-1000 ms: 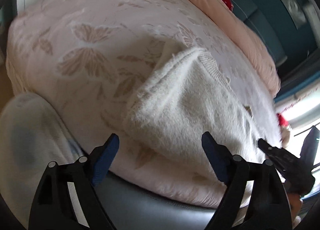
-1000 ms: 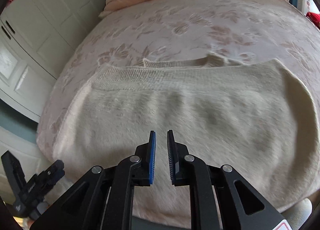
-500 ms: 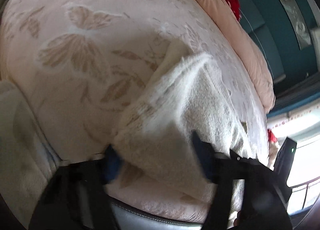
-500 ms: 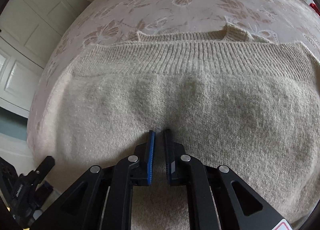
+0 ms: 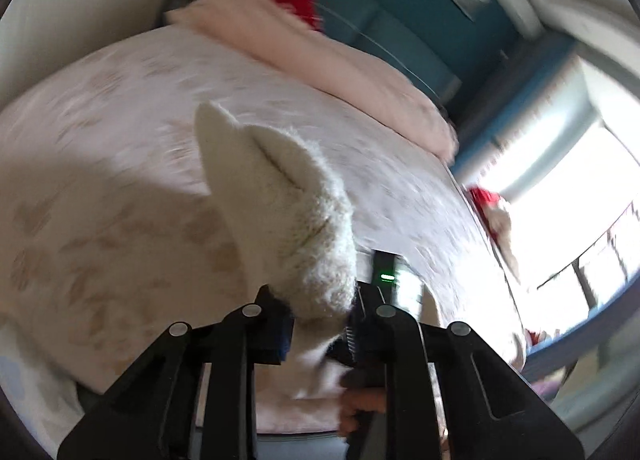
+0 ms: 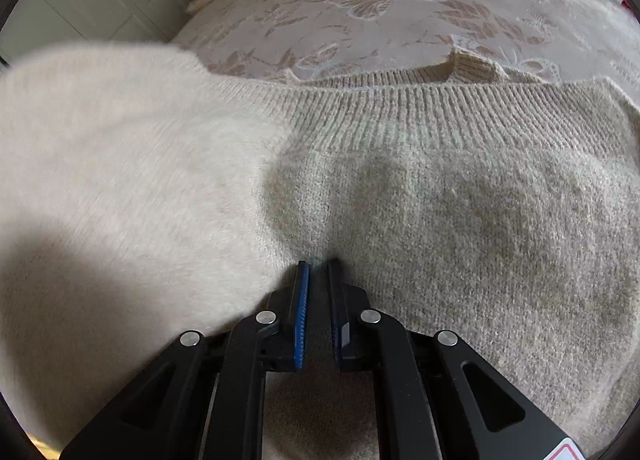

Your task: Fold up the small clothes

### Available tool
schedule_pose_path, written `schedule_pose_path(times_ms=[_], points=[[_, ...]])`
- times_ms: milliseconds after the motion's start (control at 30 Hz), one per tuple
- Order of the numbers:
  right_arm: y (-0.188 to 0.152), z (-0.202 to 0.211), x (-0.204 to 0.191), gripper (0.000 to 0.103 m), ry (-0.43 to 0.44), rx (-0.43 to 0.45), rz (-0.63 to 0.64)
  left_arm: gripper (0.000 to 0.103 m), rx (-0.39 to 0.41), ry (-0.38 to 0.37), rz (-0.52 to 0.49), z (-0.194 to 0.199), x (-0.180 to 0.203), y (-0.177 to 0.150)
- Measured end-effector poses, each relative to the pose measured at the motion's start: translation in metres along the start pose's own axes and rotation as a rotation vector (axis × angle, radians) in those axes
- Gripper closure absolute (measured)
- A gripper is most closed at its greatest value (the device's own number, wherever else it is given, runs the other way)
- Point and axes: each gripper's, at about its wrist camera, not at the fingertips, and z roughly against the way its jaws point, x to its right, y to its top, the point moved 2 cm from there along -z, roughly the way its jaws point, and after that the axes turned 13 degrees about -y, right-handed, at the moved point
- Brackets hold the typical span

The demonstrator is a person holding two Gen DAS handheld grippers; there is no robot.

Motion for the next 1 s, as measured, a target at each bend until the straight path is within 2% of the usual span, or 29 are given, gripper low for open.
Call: schedule_pose_path(times_ms=[33,133,267,400,433,467,533,600,667,733,867,1000], points=[[0.002,0.006,0.007,0.096,0.041,0.002,-0.013,0.083,-0.016,-0.001,-0.037,-0.009,0.012,-0.002],[0.000,0.042,0.045,0.084,0.116,0.064,-0.065,0.083,-0.078,0.008,-0.150,-0.040,0.046,-0.010],[-0.016,0.093,0.126,0.076,0.115,0.147,-0.163,0.081,-0.187,0.023,-0.229,-0.086,0.067,-0.041],[-0.037,0.131,0.199,0.073,0.114,0.196,-0.290,0.072,-0.313,0.065,-0.283,-0.126,0.069,-0.082],[-0.040,0.138,0.207,0.068,0.114,0.207,-0.296,0.072,-0.331,0.059,-0.292,-0.129,0.068,-0.096],[-0.042,0.144,0.211,0.057,0.115,0.216,-0.294,0.069,-0.332,0.051,-0.304,-0.126,0.068,-0.105],[-0.042,0.150,0.212,0.040,0.141,0.216,-0.284,0.057,-0.319,0.060,-0.346,-0.118,0.069,-0.118],[-0.037,0.146,0.205,0.034,0.192,0.194,-0.267,0.033,-0.285,0.083,-0.398,-0.100,0.071,-0.127],[-0.030,0.132,0.193,0.029,0.224,0.152,-0.252,0.023,-0.255,0.130,-0.417,-0.079,0.065,-0.130],[-0.022,0.113,0.170,0.029,0.245,0.083,-0.248,0.021,-0.254,0.173,-0.422,-0.069,0.052,-0.129],[-0.013,0.094,0.136,0.029,0.288,0.010,-0.283,0.020,-0.297,0.276,-0.371,-0.067,0.018,-0.130],[-0.002,0.083,0.102,0.028,0.274,-0.046,-0.276,0.020,-0.315,0.312,-0.333,-0.074,-0.003,-0.131]])
